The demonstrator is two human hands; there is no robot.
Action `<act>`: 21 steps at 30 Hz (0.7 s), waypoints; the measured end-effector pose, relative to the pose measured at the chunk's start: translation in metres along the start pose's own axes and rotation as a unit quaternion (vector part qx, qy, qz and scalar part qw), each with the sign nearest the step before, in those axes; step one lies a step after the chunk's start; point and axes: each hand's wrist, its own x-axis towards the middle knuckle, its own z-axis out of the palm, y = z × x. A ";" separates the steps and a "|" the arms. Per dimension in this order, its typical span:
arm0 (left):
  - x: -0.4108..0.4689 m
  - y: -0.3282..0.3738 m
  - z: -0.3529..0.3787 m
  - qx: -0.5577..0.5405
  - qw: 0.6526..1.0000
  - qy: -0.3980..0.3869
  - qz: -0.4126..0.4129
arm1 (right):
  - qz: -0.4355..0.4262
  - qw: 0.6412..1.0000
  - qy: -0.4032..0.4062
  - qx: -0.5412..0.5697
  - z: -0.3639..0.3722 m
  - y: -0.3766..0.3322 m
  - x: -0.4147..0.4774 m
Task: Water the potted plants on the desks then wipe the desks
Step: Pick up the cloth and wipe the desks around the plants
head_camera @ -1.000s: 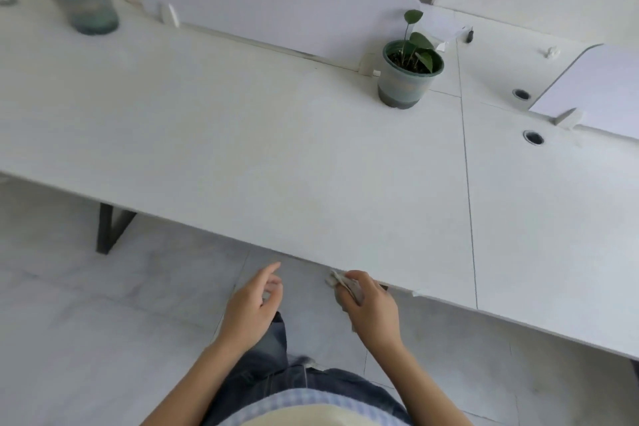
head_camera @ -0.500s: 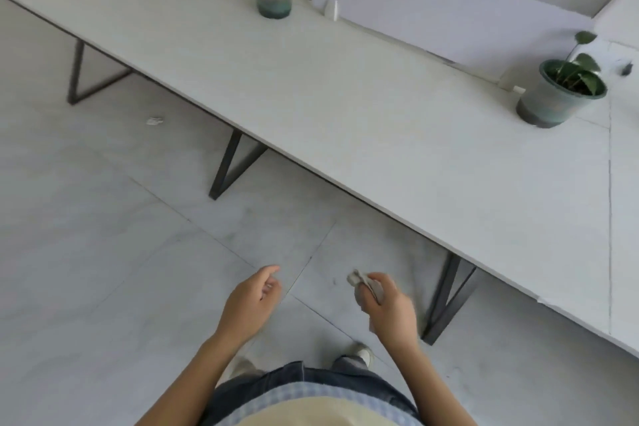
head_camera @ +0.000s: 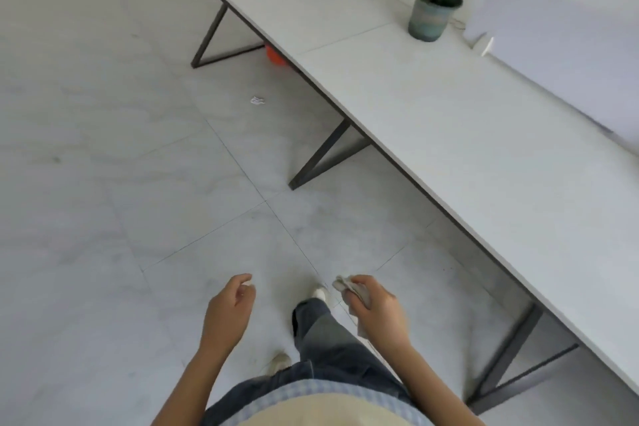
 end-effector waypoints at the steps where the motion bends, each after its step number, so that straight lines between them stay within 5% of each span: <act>1: 0.006 0.002 0.000 0.005 1.000 -0.011 0.002 | -0.007 1.000 -0.010 0.004 0.003 -0.006 0.010; 11: 0.144 0.051 -0.035 -0.003 0.997 0.069 -0.037 | -0.074 0.997 -0.023 0.019 0.001 -0.084 0.194; 21: 0.267 0.136 -0.025 0.009 0.999 0.026 0.025 | -0.050 0.997 -0.055 0.025 -0.016 -0.129 0.320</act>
